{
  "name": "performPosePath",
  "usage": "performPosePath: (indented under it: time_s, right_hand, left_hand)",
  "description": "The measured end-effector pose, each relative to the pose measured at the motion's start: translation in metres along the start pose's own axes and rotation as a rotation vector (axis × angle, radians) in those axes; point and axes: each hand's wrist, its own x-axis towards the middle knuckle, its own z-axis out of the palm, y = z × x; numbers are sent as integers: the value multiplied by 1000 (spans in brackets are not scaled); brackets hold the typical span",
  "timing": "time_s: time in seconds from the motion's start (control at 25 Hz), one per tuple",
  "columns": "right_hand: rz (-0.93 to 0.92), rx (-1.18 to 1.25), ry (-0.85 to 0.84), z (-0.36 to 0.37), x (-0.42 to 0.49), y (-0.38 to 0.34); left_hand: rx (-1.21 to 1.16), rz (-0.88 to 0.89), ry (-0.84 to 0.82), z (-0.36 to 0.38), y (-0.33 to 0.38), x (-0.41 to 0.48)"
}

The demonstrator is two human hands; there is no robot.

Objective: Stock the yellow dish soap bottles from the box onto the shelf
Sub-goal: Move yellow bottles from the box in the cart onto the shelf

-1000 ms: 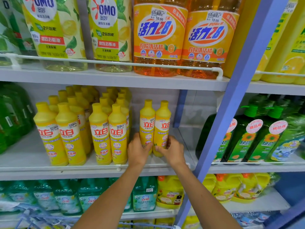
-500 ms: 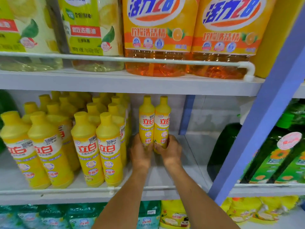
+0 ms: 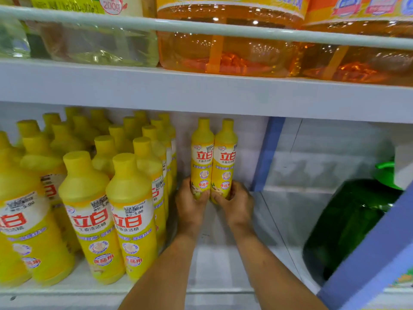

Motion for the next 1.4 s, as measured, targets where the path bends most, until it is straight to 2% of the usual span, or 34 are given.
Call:
performPosePath:
  time_s: [0.36,0.56,1.4]
  right_hand:
    - [-96,32,-14,2,7,2]
    - [-72,93,-13,3,6,6]
    - [-74,10,18,2,6,1]
  left_hand:
    - [-114,-57,16,7,-17,13]
    - [-166,-70,1,9,-20,16]
    - [-82,-48,-58,5,-29,16]
